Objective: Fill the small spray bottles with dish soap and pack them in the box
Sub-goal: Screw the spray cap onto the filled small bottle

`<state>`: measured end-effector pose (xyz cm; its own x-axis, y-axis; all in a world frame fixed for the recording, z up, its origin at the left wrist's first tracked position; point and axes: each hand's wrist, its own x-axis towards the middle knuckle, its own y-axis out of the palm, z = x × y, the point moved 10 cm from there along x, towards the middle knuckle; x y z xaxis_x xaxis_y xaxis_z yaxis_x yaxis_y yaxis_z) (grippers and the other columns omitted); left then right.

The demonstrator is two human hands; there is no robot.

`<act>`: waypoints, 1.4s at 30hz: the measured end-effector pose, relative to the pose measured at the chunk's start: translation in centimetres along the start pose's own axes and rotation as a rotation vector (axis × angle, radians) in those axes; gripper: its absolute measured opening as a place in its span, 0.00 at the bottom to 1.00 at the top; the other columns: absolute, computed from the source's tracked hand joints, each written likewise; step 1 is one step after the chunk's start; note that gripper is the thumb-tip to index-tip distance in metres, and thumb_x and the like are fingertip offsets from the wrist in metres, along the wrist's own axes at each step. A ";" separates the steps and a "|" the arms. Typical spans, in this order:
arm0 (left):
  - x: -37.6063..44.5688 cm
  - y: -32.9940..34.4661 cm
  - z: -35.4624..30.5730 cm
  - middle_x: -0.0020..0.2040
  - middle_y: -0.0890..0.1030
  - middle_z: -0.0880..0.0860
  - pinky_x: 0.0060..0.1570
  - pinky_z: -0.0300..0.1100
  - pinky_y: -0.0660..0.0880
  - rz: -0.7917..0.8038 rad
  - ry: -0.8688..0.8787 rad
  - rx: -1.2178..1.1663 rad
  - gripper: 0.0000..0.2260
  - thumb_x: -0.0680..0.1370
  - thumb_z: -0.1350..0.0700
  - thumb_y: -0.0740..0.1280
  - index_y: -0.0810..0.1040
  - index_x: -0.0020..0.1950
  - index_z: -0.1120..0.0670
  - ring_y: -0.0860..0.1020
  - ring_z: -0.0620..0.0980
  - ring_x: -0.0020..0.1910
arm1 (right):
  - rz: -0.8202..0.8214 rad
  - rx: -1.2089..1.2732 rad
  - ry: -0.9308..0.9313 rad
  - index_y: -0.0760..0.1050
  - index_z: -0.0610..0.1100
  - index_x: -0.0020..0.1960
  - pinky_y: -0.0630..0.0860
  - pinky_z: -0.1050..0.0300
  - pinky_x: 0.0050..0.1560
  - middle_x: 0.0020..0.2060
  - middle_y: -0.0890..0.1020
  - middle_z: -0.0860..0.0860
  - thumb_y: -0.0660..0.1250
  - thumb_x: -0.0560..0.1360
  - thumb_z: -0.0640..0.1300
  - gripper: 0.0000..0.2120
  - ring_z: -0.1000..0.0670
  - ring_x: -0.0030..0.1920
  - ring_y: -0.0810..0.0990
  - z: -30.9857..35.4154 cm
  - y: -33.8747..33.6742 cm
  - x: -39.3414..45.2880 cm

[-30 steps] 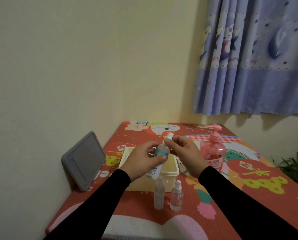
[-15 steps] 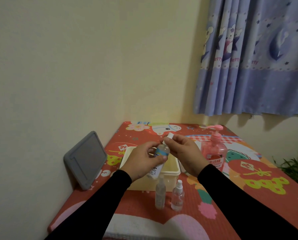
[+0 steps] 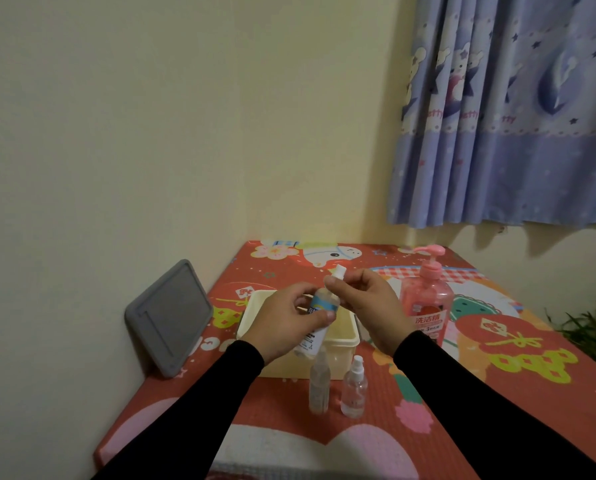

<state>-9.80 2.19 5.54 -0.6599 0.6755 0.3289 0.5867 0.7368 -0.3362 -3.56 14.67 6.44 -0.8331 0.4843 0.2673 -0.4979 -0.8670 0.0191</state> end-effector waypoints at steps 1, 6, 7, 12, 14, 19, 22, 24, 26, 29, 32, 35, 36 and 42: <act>0.0 0.2 0.1 0.50 0.83 0.50 0.50 0.42 0.80 0.007 -0.002 -0.003 0.14 0.73 0.54 0.74 0.78 0.57 0.50 0.82 0.46 0.49 | 0.015 -0.001 0.000 0.75 0.40 0.44 0.77 0.40 0.56 0.37 0.76 0.48 0.78 0.63 0.57 0.24 0.48 0.42 0.77 -0.1 0.3 0.0; 0.1 0.2 0.1 0.50 0.84 0.50 0.52 0.45 0.80 0.012 -0.005 0.002 0.14 0.72 0.53 0.74 0.79 0.56 0.50 0.82 0.47 0.50 | 0.147 0.236 0.080 0.78 0.42 0.57 0.78 0.50 0.58 0.52 0.83 0.46 0.66 0.77 0.43 0.10 0.49 0.54 0.81 -0.6 2.1 0.0; 0.2 0.0 0.1 0.50 0.83 0.50 0.52 0.45 0.80 0.005 -0.004 0.000 0.13 0.72 0.54 0.74 0.79 0.56 0.50 0.82 0.47 0.50 | 0.173 0.269 0.090 0.77 0.42 0.58 0.78 0.53 0.57 0.54 0.83 0.46 0.64 0.78 0.40 0.10 0.49 0.55 0.81 -0.6 2.2 0.0; 0.3 0.0 0.0 0.51 0.83 0.49 0.51 0.42 0.79 -0.012 0.002 0.057 0.14 0.72 0.52 0.74 0.79 0.57 0.49 0.81 0.45 0.50 | 0.061 0.054 -0.003 0.80 0.38 0.48 0.76 0.40 0.57 0.43 0.84 0.44 0.75 0.69 0.49 0.15 0.46 0.47 0.82 -0.1 1.0 0.5; 0.3 0.3 0.0 0.50 0.83 0.48 0.53 0.45 0.79 -0.003 -0.001 0.058 0.15 0.71 0.50 0.73 0.79 0.56 0.48 0.82 0.45 0.50 | 0.025 0.013 -0.002 0.78 0.35 0.46 0.76 0.36 0.55 0.40 0.82 0.43 0.77 0.64 0.54 0.23 0.45 0.43 0.80 0.0 0.6 0.5; 0.4 0.6 -0.5 0.53 0.84 0.52 0.56 0.47 0.79 0.075 0.000 -0.051 0.13 0.75 0.58 0.71 0.79 0.59 0.52 0.81 0.51 0.54 | 0.195 0.145 0.055 0.79 0.39 0.52 0.76 0.46 0.59 0.47 0.83 0.43 0.68 0.75 0.42 0.08 0.45 0.50 0.81 0.1 2.0 0.4; 0.5 0.9 -1.2 0.54 0.83 0.54 0.58 0.47 0.77 0.132 0.015 -0.063 0.12 0.77 0.60 0.69 0.79 0.59 0.52 0.80 0.52 0.56 | 0.235 0.174 0.051 0.79 0.43 0.53 0.75 0.49 0.60 0.50 0.83 0.45 0.66 0.76 0.41 0.07 0.47 0.52 0.81 0.5 2.2 0.4; 0.7 0.7 -1.2 0.52 0.84 0.54 0.57 0.50 0.77 0.116 0.024 0.003 0.10 0.76 0.58 0.70 0.80 0.57 0.53 0.81 0.51 0.53 | 0.218 0.139 0.025 0.79 0.43 0.54 0.76 0.51 0.59 0.51 0.84 0.45 0.66 0.76 0.41 0.08 0.48 0.52 0.82 0.6 2.1 0.5; 1.0 0.4 -1.3 0.49 0.84 0.54 0.56 0.53 0.76 0.085 0.044 0.063 0.09 0.74 0.55 0.71 0.81 0.54 0.53 0.81 0.50 0.49 | 0.179 0.082 -0.019 0.79 0.42 0.53 0.77 0.55 0.57 0.50 0.84 0.46 0.66 0.77 0.41 0.07 0.50 0.51 0.82 0.9 1.8 0.6; 1.1 0.2 -1.2 0.49 0.84 0.51 0.55 0.51 0.78 0.033 0.057 0.116 0.10 0.75 0.55 0.71 0.80 0.55 0.53 0.81 0.50 0.50 | 0.137 0.031 -0.065 0.80 0.44 0.50 0.78 0.58 0.53 0.46 0.84 0.48 0.66 0.77 0.42 0.05 0.54 0.47 0.82 1.2 1.7 0.6; 1.2 0.0 -1.3 0.48 0.83 0.49 0.51 0.45 0.79 -0.020 0.075 0.163 0.10 0.75 0.55 0.72 0.80 0.55 0.53 0.81 0.47 0.48 | 0.102 0.010 -0.085 0.81 0.45 0.48 0.77 0.61 0.49 0.43 0.84 0.50 0.67 0.77 0.43 0.05 0.55 0.44 0.82 1.2 1.8 0.7; 1.1 -0.2 -1.5 0.47 0.83 0.49 0.46 0.38 0.78 -0.064 0.085 0.191 0.09 0.74 0.55 0.72 0.80 0.54 0.53 0.81 0.46 0.47 | 0.061 -0.006 -0.086 0.80 0.42 0.47 0.76 0.61 0.47 0.41 0.83 0.49 0.67 0.77 0.44 0.06 0.55 0.42 0.80 0.8 1.8 1.1; 1.1 -0.3 -1.5 0.47 0.83 0.49 0.45 0.37 0.77 -0.080 0.086 0.202 0.09 0.74 0.55 0.72 0.80 0.53 0.53 0.81 0.45 0.46 | 0.052 -0.004 -0.083 0.80 0.41 0.47 0.76 0.61 0.46 0.40 0.83 0.49 0.67 0.77 0.44 0.06 0.55 0.41 0.80 0.8 1.9 1.2; 1.0 -0.9 -1.8 0.43 0.82 0.47 0.36 0.27 0.70 -0.192 0.086 0.261 0.08 0.74 0.51 0.72 0.79 0.51 0.52 0.79 0.42 0.41 | -0.016 0.001 -0.092 0.80 0.38 0.48 0.76 0.63 0.41 0.38 0.83 0.45 0.67 0.77 0.44 0.09 0.56 0.38 0.80 1.3 2.1 1.3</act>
<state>-10.15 2.27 7.81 -0.6977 0.5336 0.4779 0.3085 0.8259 -0.4718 -5.39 13.36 8.07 -0.7993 0.4856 0.3540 -0.5109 -0.8593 0.0249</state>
